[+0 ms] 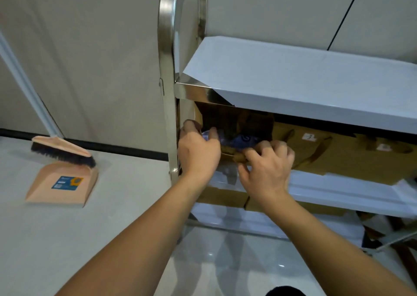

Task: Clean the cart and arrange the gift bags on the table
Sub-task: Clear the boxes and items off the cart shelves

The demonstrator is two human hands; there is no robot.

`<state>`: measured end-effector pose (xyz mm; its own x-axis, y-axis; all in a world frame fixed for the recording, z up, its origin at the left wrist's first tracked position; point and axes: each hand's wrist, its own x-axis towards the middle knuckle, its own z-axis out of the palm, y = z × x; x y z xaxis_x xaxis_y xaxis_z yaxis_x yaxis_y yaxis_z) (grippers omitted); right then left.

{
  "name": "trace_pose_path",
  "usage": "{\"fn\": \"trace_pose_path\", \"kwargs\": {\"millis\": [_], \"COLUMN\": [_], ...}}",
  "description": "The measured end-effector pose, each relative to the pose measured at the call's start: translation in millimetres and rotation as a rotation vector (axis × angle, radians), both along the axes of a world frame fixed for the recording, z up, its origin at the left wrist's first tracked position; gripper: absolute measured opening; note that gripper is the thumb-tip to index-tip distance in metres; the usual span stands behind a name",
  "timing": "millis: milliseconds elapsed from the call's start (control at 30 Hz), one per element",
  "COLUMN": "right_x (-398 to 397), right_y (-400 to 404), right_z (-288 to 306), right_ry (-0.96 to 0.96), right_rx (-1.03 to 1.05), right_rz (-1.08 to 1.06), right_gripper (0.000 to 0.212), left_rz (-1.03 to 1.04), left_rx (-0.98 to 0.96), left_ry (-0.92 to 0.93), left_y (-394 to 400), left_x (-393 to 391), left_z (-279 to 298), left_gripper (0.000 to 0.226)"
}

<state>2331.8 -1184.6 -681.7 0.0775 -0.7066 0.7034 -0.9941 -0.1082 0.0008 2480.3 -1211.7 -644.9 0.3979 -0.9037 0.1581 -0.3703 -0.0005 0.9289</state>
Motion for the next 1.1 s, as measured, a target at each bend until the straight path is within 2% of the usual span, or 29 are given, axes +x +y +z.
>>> {"fn": "trace_pose_path", "kwargs": {"millis": [133,200,300,367,433,600,733,867,967,1100], "right_x": [-1,0,2,4,5,24,39,39,34,30], "right_y": [6,8,11,10,5,-14,-31,-39,-30,-2], "right_z": [-3,-1,10,18,28,55,61,45,32,31], "right_ry": [-0.172,-0.278,-0.32,-0.336,-0.332,-0.107,-0.072,-0.111,-0.167,-0.252], "right_rx": [-0.171,-0.14,-0.083,-0.093,-0.036,0.528,0.831,0.877,0.858,0.895], "right_rz": [0.282,0.461,0.527,0.493,0.365,0.057,-0.104,-0.081,-0.047,-0.027], "right_gripper": [0.009,0.007,0.012,0.012,0.018,0.045,0.043,0.041,0.027,0.006], "left_rz": [0.014,0.027,0.042,0.037,0.025,0.019,0.017,0.062,0.105,0.164], "left_rx": [-0.018,-0.023,-0.038,-0.047,-0.045,-0.046,-0.048,-0.02,-0.002,0.168], "left_ry": [-0.034,-0.009,0.003,0.018,0.052,0.085,0.075,0.026,-0.044,-0.06], "left_y": [19,28,35,37,38,41,39,31,29,34], "left_x": [-1,-2,-6,-7,-8,-6,-5,-2,-1,0], "left_z": [-5,-9,-15,-19,-21,-22,-24,-28,-29,-14], "left_gripper": [0.029,0.033,0.037,0.039,0.041,0.046,0.047,0.034,0.021,0.01]}}
